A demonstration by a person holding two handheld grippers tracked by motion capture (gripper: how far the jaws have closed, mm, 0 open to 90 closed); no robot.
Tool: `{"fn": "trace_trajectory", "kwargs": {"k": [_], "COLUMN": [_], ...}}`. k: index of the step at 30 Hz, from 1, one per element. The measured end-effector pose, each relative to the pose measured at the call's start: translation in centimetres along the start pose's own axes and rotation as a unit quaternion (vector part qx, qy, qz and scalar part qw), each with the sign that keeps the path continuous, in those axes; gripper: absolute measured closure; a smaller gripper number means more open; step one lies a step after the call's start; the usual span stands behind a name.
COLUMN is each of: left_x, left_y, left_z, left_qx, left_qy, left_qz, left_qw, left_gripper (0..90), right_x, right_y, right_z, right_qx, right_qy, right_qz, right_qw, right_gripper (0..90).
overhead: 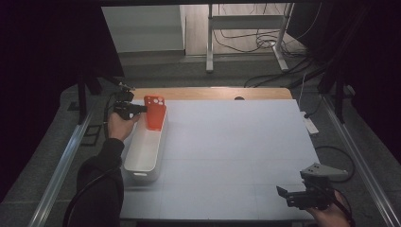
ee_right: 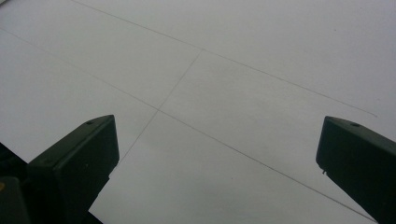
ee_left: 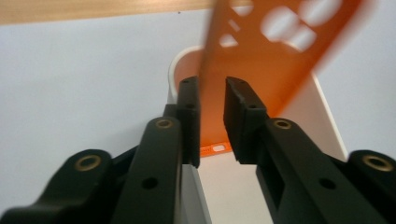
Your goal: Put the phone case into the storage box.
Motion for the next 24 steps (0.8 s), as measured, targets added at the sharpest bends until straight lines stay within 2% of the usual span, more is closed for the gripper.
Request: {"fn": "trace_trajectory", "kwargs": {"k": [6, 15, 20, 24], "left_x": [-0.32, -0.52, -0.75, -1.02], "left_y": [0.14, -0.05, -0.24, -0.43], "left_z": [0.30, 0.45, 0.62, 0.82], "left_qx": [0.018, 0.032, 0.037, 0.033], "left_qy": [-0.008, -0.014, -0.021, -0.038], "left_qz": [0.006, 0.021, 0.030, 0.033], "left_qw": [0.9998, 0.9992, 0.9987, 0.9982], "left_gripper": [63.9, 50.1, 40.4, 32.3], "right_x": [0.01, 0.02, 0.00, 0.01], "right_y": [0.01, 0.00, -0.01, -0.01], "right_z": [-0.01, -0.03, -0.03, -0.03], "right_qx": [-0.002, -0.002, -0.003, -0.003], "right_qy": [0.000, 0.000, 0.000, 0.000], "right_qz": [0.000, -0.001, -0.002, -0.002], "right_qw": [1.0000, 1.0000, 1.0000, 1.0000], "right_gripper": [0.0, 0.0, 0.0, 0.0]}}
Point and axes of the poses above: each handheld gripper's, and its own axes: x roughly forward along the jaws, y roughly out of its top, z roughly to its right, the point moved 8 cm from there along x, roughly forward along the jaws, and after that the axes turned 3 degrees about z, right-handed, at the moved point
